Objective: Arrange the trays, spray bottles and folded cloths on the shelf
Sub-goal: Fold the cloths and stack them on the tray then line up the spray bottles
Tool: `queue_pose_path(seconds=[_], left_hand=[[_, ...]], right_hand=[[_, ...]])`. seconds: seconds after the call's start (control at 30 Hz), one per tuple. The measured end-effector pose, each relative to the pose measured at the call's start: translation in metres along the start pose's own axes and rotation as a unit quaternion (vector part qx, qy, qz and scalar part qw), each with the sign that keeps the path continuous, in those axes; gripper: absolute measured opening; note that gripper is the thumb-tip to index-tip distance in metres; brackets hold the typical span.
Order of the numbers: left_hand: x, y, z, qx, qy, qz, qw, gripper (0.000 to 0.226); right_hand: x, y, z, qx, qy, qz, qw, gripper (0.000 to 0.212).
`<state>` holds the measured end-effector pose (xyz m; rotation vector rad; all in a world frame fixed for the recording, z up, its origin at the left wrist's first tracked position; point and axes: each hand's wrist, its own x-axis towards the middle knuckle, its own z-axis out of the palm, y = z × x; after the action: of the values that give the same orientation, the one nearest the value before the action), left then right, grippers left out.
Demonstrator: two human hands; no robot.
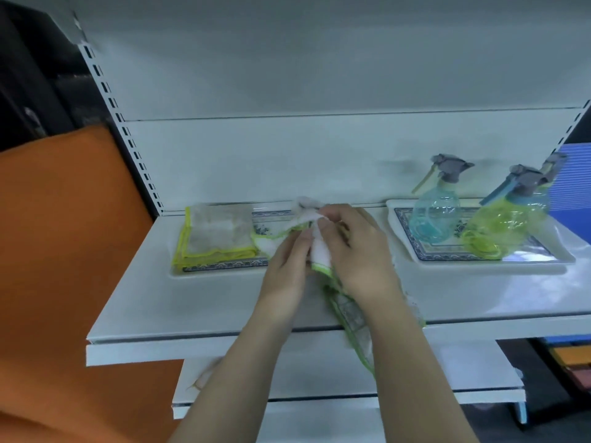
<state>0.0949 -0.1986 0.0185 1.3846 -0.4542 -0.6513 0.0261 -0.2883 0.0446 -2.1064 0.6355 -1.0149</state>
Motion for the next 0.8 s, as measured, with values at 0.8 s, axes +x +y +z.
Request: queue_pose_path(seconds=[0.8], left_hand=[[-0.03, 0.026, -0.03, -0.041, 0.357, 0.108, 0.927, 0.016]], right_hand=[[0.02, 0.04, -0.029, -0.199, 0.108, 0.028, 0.974, 0.041]])
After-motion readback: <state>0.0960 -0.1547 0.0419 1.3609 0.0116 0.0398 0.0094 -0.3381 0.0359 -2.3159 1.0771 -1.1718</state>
